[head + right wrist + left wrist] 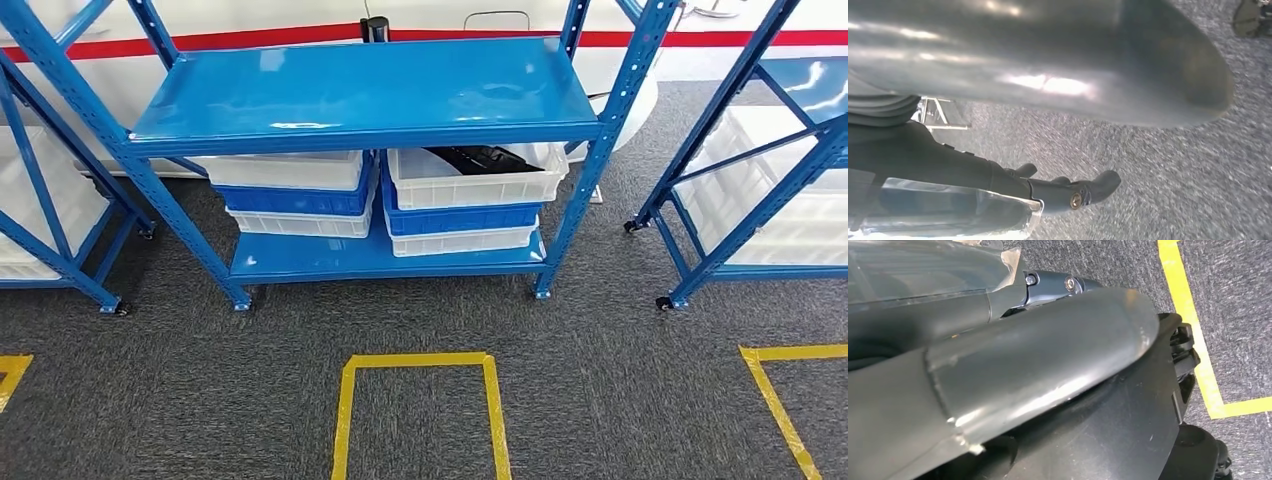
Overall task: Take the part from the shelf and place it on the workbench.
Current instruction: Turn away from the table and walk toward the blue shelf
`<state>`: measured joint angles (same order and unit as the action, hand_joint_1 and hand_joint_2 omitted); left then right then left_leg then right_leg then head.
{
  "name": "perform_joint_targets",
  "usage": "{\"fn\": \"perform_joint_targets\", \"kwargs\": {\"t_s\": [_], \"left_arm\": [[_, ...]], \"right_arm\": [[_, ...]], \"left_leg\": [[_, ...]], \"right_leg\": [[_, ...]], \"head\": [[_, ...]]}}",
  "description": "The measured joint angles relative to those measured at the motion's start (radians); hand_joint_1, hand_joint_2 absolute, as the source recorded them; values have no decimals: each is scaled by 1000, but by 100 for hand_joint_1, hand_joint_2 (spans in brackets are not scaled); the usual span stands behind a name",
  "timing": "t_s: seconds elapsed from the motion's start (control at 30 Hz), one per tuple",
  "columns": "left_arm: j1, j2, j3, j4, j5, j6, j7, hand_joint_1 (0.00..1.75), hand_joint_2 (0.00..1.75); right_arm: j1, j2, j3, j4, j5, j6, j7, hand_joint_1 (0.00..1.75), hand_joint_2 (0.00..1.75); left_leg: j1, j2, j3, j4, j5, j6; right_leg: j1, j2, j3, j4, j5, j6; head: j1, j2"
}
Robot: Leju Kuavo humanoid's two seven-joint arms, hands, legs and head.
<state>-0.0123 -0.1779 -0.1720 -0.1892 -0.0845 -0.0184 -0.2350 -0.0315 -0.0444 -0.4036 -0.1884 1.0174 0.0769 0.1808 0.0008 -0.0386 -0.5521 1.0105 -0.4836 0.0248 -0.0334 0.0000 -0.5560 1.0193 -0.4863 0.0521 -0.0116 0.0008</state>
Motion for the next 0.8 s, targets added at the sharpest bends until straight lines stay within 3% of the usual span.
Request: {"fn": "perform_joint_targets", "kwargs": {"t_s": [0.1,0.2,0.23,0.27,0.3,0.37,0.43,0.5,0.6,0.67,0.73,0.77,0.8], "left_arm": [[0,2,0,0,0,0,0,0,0],[-1,2,0,0,0,0,-3,0,0],[-1,3,0,0,0,0,-4,0,0],[-1,3,0,0,0,0,-4,0,0],[-1,3,0,0,1,0,-4,0,0],[-1,4,0,-1,1,0,-4,0,0],[-2,4,0,-1,1,0,-3,0,0],[-2,4,-1,-1,2,-2,-3,0,0],[-1,2,-1,-2,7,-5,-4,0,0],[-1,1,-2,-2,12,-7,-5,0,0],[-1,1,-2,-2,15,-8,-5,0,0],[-1,0,-2,-2,17,-8,-5,0,0],[0,0,-2,-2,18,-8,-5,0,0]], "right_arm": [[-2,1,0,0,1,0,0,0,0],[-1,1,0,0,4,0,0,0,0],[-1,1,0,0,5,0,0,0,0],[0,1,0,0,5,0,0,0,0],[-1,1,0,0,6,0,0,0,0],[-1,1,0,0,6,0,0,0,0],[-1,1,0,0,6,0,0,0,0],[-1,2,0,0,7,0,0,0,0],[-3,2,0,0,11,0,0,0,0],[-2,1,0,0,14,0,0,0,0],[-1,0,0,0,16,0,0,0,0],[1,-1,0,0,16,0,0,0,0],[2,-2,0,0,17,0,0,0,0]], "left_leg": [[9,12,-13,36,-26,-10],[10,29,-97,209,-113,-22],[11,30,-125,259,-129,-24],[11,32,-137,277,-125,-23],[11,33,-132,259,-103,-20],[10,37,-76,139,-33,-10],[5,43,-29,37,0,-3],[-3,42,-20,14,-4,2],[-3,35,-1,-9,7,22],[-2,35,11,-22,12,33],[-4,32,15,-22,7,39],[-6,30,18,-22,3,40],[-7,26,22,-21,0,40]], "right_leg": [[-4,-2,3,-1,2,-21],[-1,-6,4,-1,-1,-33],[0,-8,4,-1,-2,-34],[1,-9,5,-1,-3,-36],[2,-9,7,-1,-4,-37],[3,-9,13,-1,-8,-38],[8,-9,16,-1,-13,-31],[12,-12,18,-5,-16,-20],[13,-16,14,12,-29,-6],[12,-13,-31,107,-72,-11],[11,-10,-100,229,-116,-14],[11,-8,-120,257,-120,-10],[11,-8,-120,246,-105,-3]], "head": [[-4,0],[-7,0],[-6,0],[-7,0],[-6,0],[-7,0],[-6,0],[-5,0],[-4,0],[0,0],[2,0],[2,0],[2,0]]}}
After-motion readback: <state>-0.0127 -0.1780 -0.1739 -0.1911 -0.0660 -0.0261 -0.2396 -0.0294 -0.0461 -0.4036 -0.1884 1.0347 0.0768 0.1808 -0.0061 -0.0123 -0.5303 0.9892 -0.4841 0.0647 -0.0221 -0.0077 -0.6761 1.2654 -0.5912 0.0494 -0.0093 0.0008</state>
